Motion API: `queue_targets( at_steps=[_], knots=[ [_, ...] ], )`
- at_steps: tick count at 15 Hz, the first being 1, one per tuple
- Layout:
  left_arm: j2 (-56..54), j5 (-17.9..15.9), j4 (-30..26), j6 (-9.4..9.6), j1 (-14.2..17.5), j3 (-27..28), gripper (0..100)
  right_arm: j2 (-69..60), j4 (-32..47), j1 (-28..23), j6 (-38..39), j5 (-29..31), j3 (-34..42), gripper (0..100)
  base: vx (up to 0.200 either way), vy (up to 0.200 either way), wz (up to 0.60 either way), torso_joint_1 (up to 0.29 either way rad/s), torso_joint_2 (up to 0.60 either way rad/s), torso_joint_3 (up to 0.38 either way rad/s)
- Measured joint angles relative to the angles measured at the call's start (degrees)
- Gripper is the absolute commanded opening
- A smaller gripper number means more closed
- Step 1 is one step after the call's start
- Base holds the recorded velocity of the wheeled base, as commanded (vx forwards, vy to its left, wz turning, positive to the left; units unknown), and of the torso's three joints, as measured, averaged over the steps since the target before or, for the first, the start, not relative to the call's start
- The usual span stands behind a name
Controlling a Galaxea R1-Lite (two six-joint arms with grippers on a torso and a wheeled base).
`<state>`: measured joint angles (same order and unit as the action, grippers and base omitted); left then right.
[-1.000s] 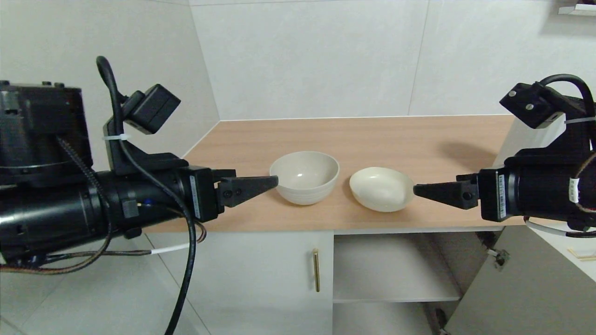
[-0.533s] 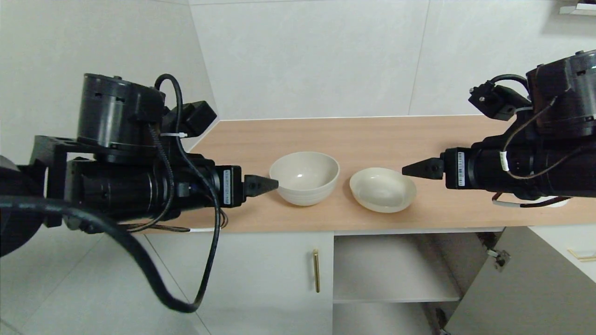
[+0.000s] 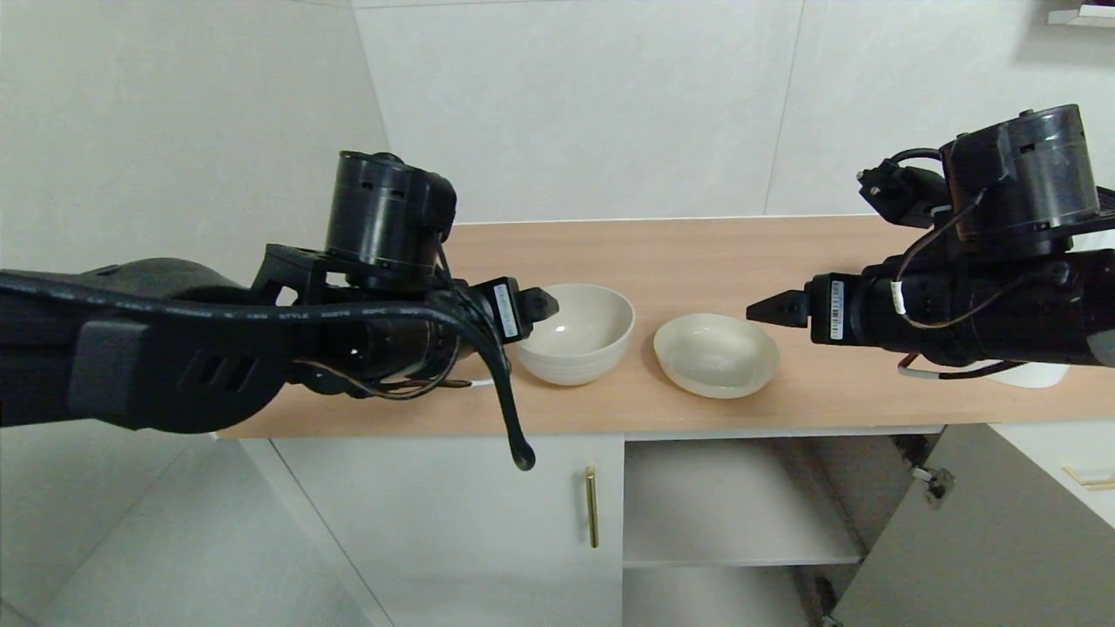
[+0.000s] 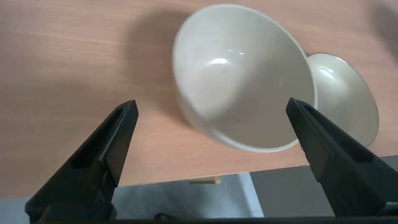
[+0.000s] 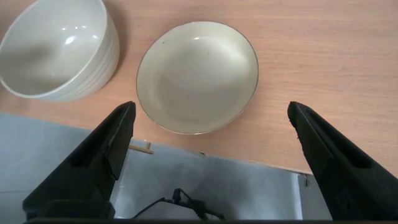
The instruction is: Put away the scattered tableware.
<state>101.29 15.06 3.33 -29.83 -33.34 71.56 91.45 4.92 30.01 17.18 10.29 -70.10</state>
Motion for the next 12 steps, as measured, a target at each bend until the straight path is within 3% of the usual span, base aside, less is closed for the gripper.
queue_targets(
  at_steps=[12],
  knots=[
    [6.6,0.0,1.5,-1.91,3.0,2.0,100,0.3,0.0,0.0,0.1,0.0,0.6,100,0.000,0.000,0.00,0.000,0.00,0.000]
  ],
)
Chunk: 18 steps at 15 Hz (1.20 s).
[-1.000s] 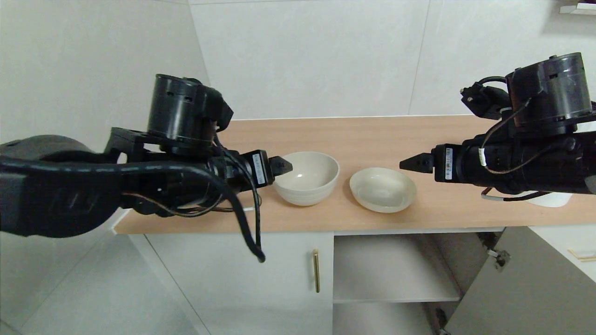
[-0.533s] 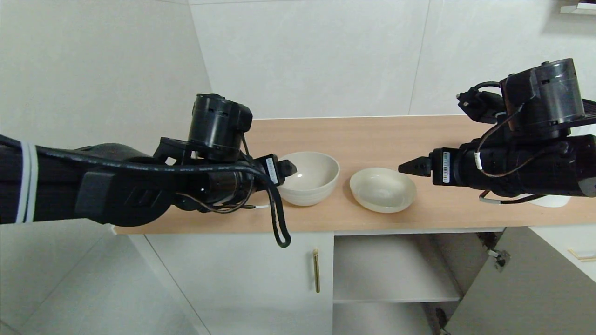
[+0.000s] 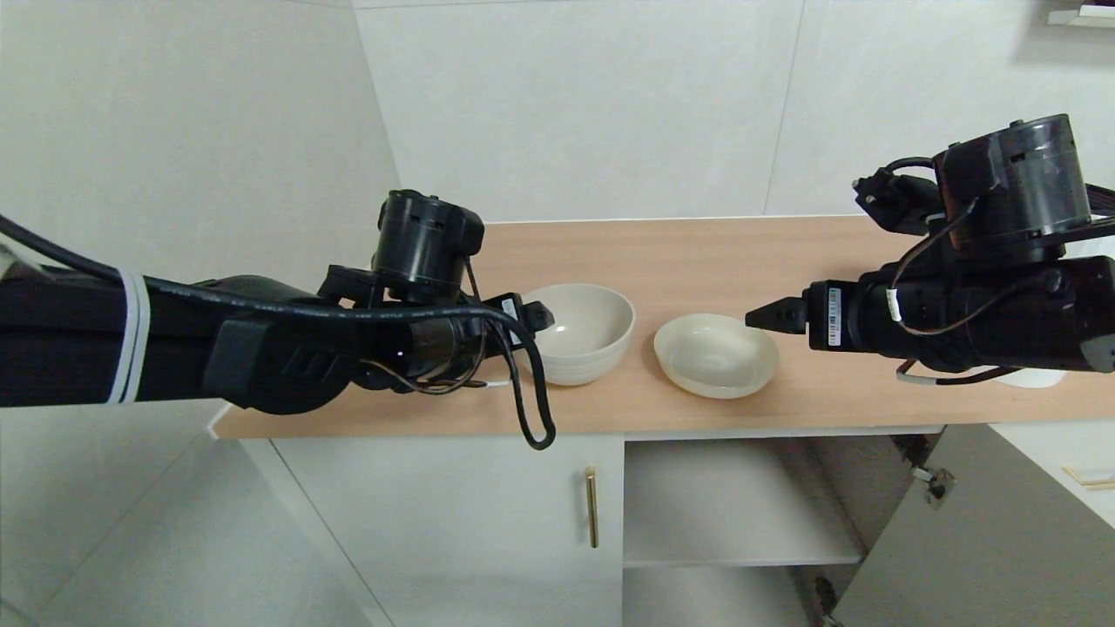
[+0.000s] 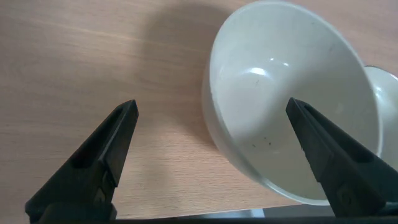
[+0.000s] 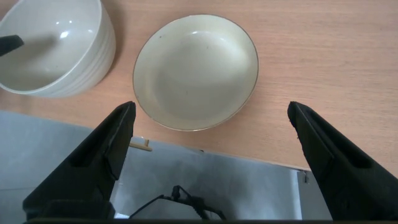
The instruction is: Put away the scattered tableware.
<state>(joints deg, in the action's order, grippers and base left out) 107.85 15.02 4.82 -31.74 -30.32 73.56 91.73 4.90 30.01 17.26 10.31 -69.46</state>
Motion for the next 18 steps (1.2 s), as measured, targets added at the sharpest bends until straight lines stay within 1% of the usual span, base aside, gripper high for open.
queue_targets(
  at_steps=[1,14,18],
  knots=[
    [0.1,-0.1,0.0,0.05,0.0,0.0,0,0.0,0.0,0.0,0.0,0.0,0.0,100,0.000,0.000,0.00,0.000,0.00,0.000],
    [-0.6,-0.2,-0.1,0.05,-0.2,-0.4,0,1.2,0.0,0.0,0.0,0.5,-0.3,100,0.000,0.000,0.00,0.000,0.00,0.000],
    [-1.9,-0.2,-0.1,0.11,-0.6,-1.0,0,5.9,-1.0,0.0,0.0,6.5,-1.5,100,0.000,0.000,0.00,0.000,0.00,0.000]
  ],
)
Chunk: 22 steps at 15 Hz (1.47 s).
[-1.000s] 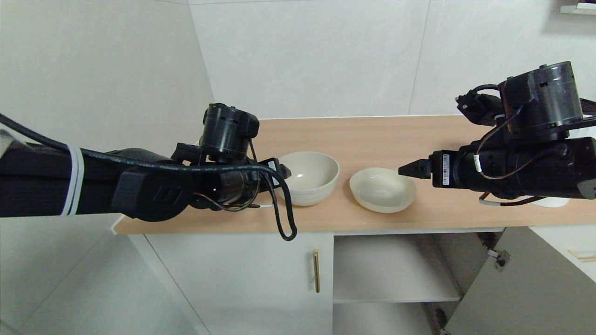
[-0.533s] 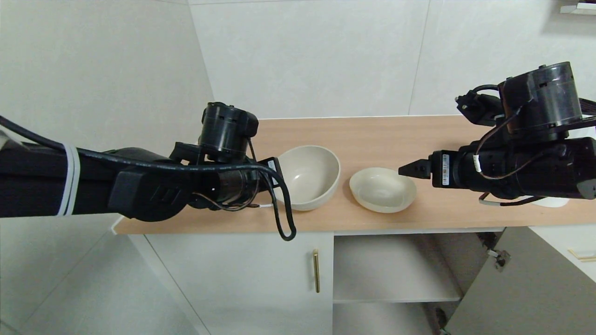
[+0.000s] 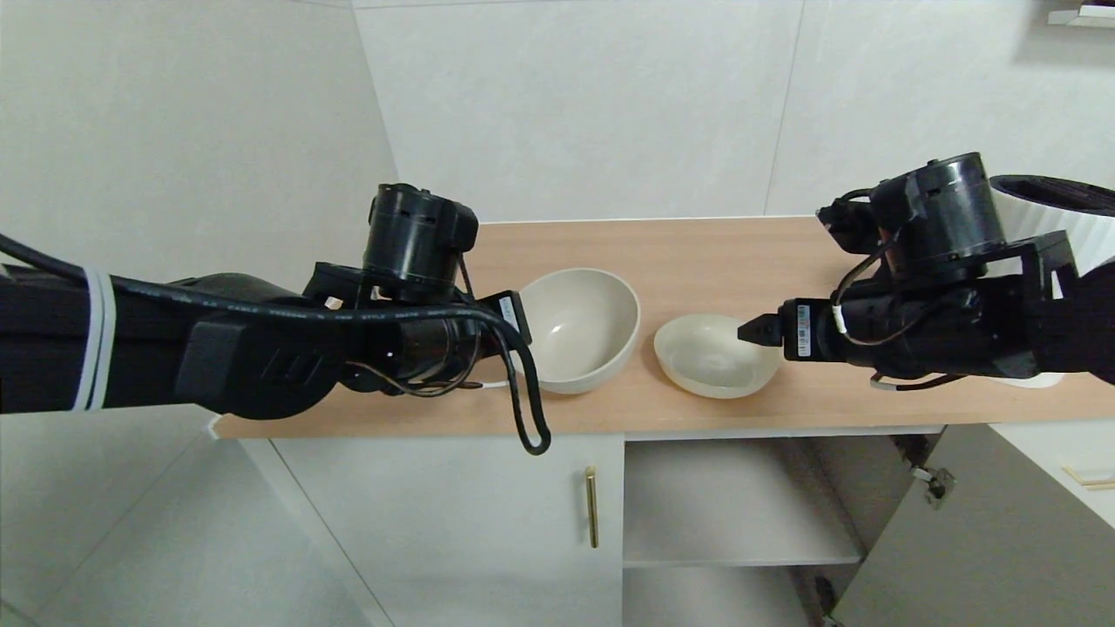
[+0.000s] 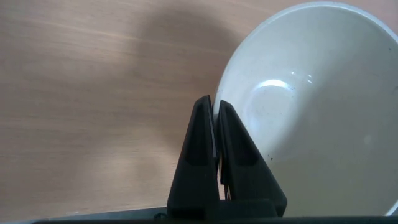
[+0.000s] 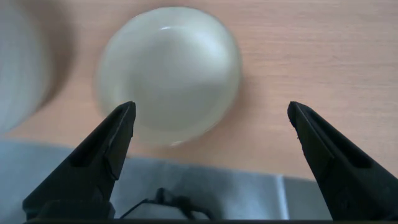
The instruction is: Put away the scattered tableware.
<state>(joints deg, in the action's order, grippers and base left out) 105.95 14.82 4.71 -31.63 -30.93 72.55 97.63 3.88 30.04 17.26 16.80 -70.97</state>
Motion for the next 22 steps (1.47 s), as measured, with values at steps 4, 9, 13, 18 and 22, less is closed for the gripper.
queue_targets(
  at_steps=[4,9,13,18,22],
  knots=[
    [-0.6,0.0,0.0,0.02,-0.3,-0.4,0,6.0,-5.8,-0.4,-0.1,6.7,-0.4,100,0.000,0.000,0.00,0.000,0.00,0.000],
    [-0.7,0.0,0.0,0.02,-0.4,-0.4,0,10.9,-7.4,-2.1,-0.1,8.1,-1.7,100,0.000,0.000,0.00,0.000,0.00,0.000],
    [-0.8,0.0,0.0,0.02,-0.4,-0.5,0,11.6,-7.4,-2.4,-0.1,8.1,-1.9,0,0.000,0.000,0.00,0.000,0.00,0.000],
    [-0.8,0.0,0.0,0.00,-0.4,-0.5,0,11.8,-7.4,-2.4,-0.1,7.8,-1.8,0,0.000,0.000,0.00,0.000,0.00,0.000],
    [-1.1,0.0,-0.1,0.02,-0.4,-0.5,0,11.6,-7.4,-2.4,0.0,7.8,-1.8,0,0.000,0.000,0.00,0.000,0.00,0.000]
  ],
)
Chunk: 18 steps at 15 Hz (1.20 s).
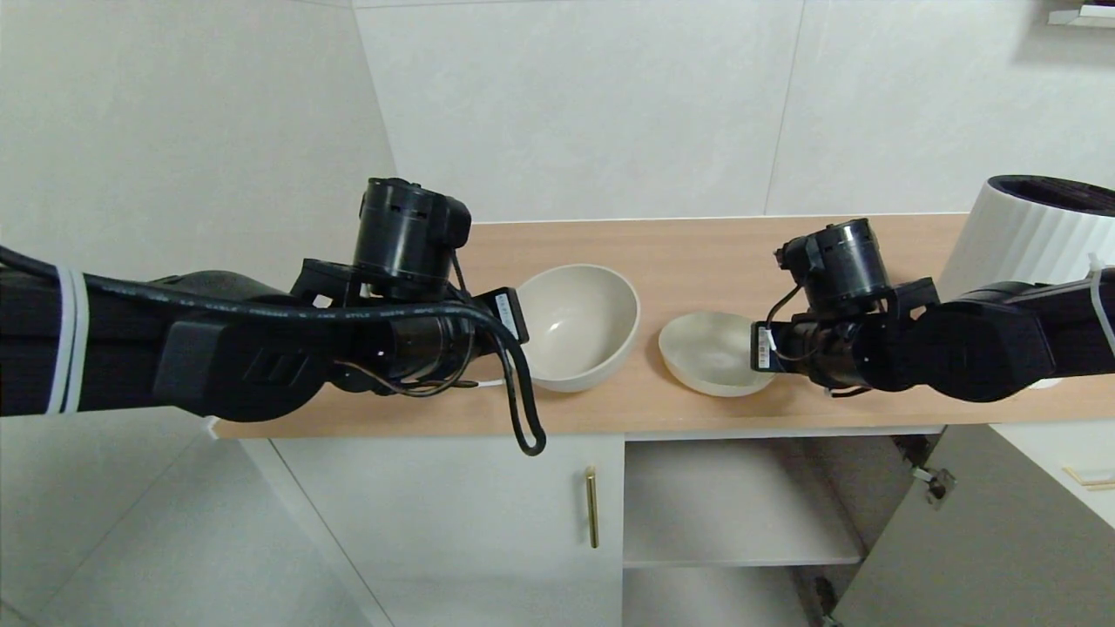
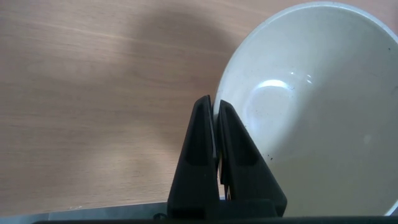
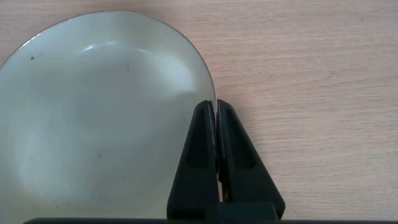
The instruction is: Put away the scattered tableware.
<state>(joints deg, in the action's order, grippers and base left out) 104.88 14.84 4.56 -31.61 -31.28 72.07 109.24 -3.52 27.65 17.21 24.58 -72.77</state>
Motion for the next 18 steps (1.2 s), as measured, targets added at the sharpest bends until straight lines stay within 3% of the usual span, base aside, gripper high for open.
queue_targets(
  at_steps=[7,9,11,14,18],
  knots=[
    [-3.8,0.0,0.0,0.66,-1.8,-3.2,0,-7.2,4.0,0.1,0.4,-3.0,1.5,0,0.000,0.000,0.00,0.000,0.00,0.000],
    [-7.2,-0.2,0.1,3.17,-2.7,-5.5,0,-13.2,8.6,0.1,1.0,-8.5,2.8,0,0.000,0.000,0.00,0.000,0.00,0.000],
    [-10.5,-1.8,0.2,5.14,-3.7,-8.0,0,-18.9,13.9,0.2,1.3,-14.8,3.8,0,0.000,0.000,0.00,0.000,0.00,0.000],
    [-16.1,-8.0,0.2,5.51,-4.6,-12.3,0,-26.3,20.9,0.2,1.8,-18.0,5.7,0,0.000,0.000,0.00,0.000,0.00,0.000],
    [-19.5,-9.2,0.1,6.62,-6.7,-16.8,0,-31.5,21.0,0.1,1.9,-22.5,10.8,0,0.000,0.000,0.00,0.000,0.00,0.000]
  ],
)
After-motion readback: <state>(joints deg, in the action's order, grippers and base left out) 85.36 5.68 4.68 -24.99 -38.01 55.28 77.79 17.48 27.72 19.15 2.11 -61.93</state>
